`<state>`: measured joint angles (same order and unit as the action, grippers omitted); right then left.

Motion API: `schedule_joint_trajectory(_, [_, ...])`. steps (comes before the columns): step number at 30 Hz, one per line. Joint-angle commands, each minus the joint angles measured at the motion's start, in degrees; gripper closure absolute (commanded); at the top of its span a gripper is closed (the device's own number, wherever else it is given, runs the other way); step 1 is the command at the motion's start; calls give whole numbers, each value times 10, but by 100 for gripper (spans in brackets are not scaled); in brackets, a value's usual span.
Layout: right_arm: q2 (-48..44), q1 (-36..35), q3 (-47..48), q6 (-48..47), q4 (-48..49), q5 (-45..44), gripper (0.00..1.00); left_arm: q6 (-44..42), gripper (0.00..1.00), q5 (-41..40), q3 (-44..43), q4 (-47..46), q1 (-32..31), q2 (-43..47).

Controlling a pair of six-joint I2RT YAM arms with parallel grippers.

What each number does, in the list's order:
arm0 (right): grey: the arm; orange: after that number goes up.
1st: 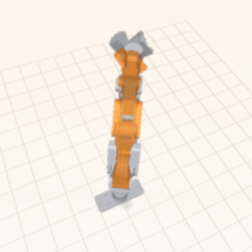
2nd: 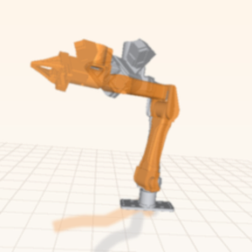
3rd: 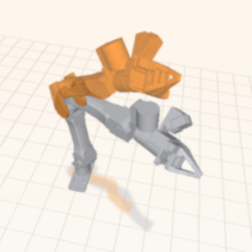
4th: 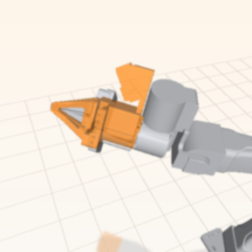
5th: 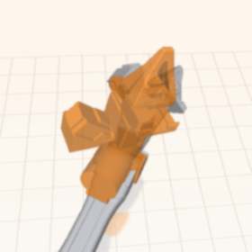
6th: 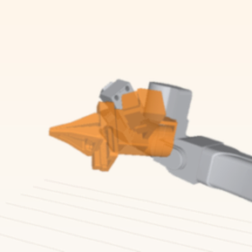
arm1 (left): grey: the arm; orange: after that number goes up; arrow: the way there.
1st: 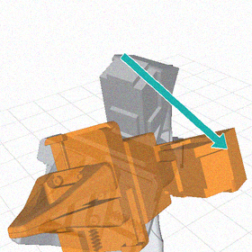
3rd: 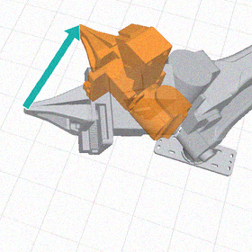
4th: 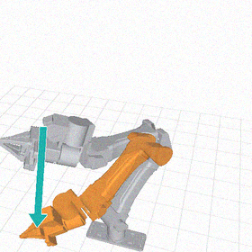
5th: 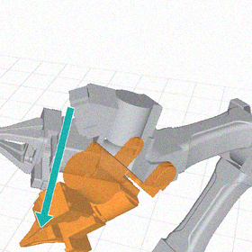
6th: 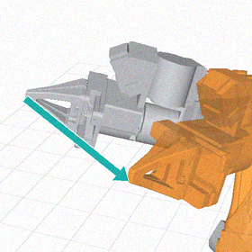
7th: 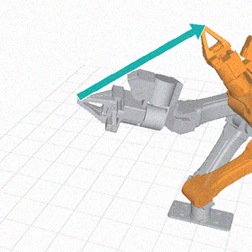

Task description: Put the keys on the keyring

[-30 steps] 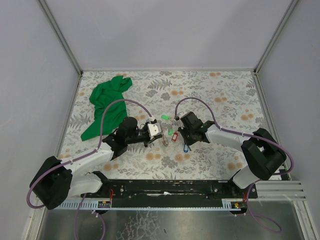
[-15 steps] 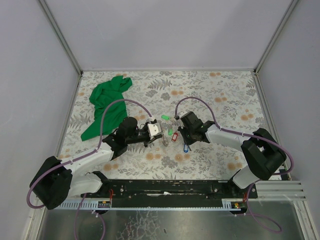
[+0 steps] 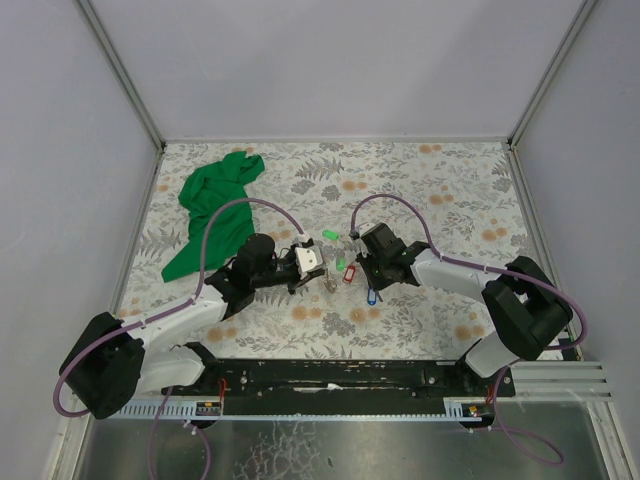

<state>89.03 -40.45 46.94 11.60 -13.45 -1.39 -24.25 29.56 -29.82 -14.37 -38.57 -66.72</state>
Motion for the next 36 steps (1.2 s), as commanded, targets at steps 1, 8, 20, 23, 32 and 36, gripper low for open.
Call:
schedule_joint_trajectory(1, [-4, 4, -2, 8, -4, -5, 82, 6, 100, 8, 3, -41, 1, 11])
schedule_joint_trajectory(8, [5, 5, 2, 11, -6, -4, 82, 6, 100, 9, 3, -41, 0, 12])
schedule_joint_trajectory(20, [16, 5, 2, 18, -3, 3, 84, 5, 100, 9, 3, -41, 1, 15])
schedule_joint_trajectory(23, [18, 5, 3, 19, -1, 3, 84, 6, 100, 10, 3, -42, 1, 14])
schedule_joint_trajectory(32, [28, 5, 6, 18, 2, 5, 92, 6, 100, 11, 3, -42, 1, 12])
schedule_joint_trajectory(36, [23, 5, 10, 4, 0, 8, 100, 5, 100, 12, 2, -41, 1, 12])
